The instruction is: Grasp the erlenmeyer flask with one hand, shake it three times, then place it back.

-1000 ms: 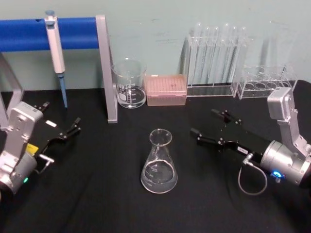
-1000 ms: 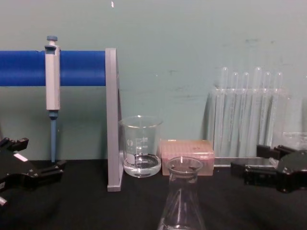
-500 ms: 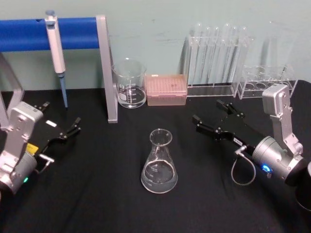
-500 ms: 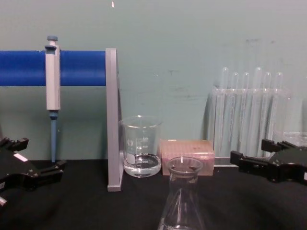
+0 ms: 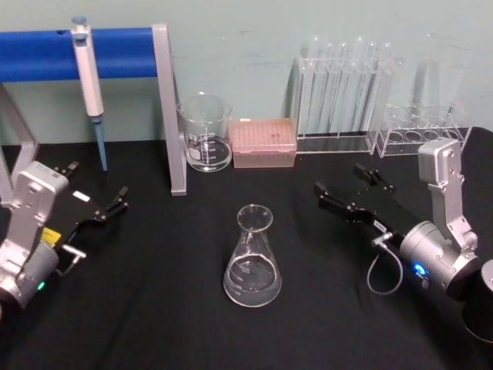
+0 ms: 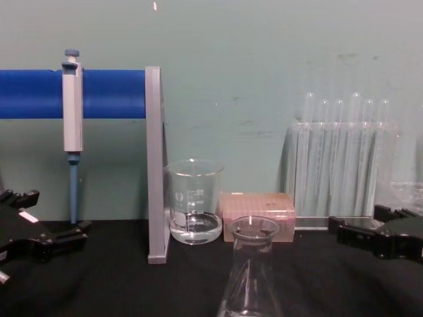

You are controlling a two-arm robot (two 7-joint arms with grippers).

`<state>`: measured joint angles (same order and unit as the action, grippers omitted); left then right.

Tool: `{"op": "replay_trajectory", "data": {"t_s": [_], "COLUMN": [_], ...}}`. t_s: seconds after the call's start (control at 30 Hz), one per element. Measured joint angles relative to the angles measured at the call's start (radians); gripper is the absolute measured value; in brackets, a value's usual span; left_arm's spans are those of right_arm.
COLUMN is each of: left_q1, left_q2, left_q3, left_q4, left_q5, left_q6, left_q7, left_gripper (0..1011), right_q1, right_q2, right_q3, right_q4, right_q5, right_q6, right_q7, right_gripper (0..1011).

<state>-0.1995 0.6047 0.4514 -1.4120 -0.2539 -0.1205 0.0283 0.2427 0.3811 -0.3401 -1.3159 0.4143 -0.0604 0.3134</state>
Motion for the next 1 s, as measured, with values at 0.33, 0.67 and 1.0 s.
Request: {"op": "replay_trajectory", "data": {"t_s": [0.33,0.67,1.0], "left_q1": [0.0,0.0,0.0], "left_q2": [0.0,0.0,0.0], "left_q3": [0.0,0.0,0.0], "left_q4": [0.0,0.0,0.0], "left_q5": [0.0,0.0,0.0], "left_q6": [0.0,0.0,0.0], "left_q7": [0.0,0.0,0.0], "left_gripper": [1001,1001,1001], "right_q1": [0.006,0.006,0.005], "right_q2": [-0.019,-0.018,-0.018], "right_q3": [0.013,0.013,0.011], "right_q4": [0.02,0.02,0.018], "right_q5": [-0.021,-0.021,-0.021], "right_q6": [0.015,0.016,0.016], "right_q7": [0.008,0.008,0.005], "right_gripper": [1003,1003,1003]}}
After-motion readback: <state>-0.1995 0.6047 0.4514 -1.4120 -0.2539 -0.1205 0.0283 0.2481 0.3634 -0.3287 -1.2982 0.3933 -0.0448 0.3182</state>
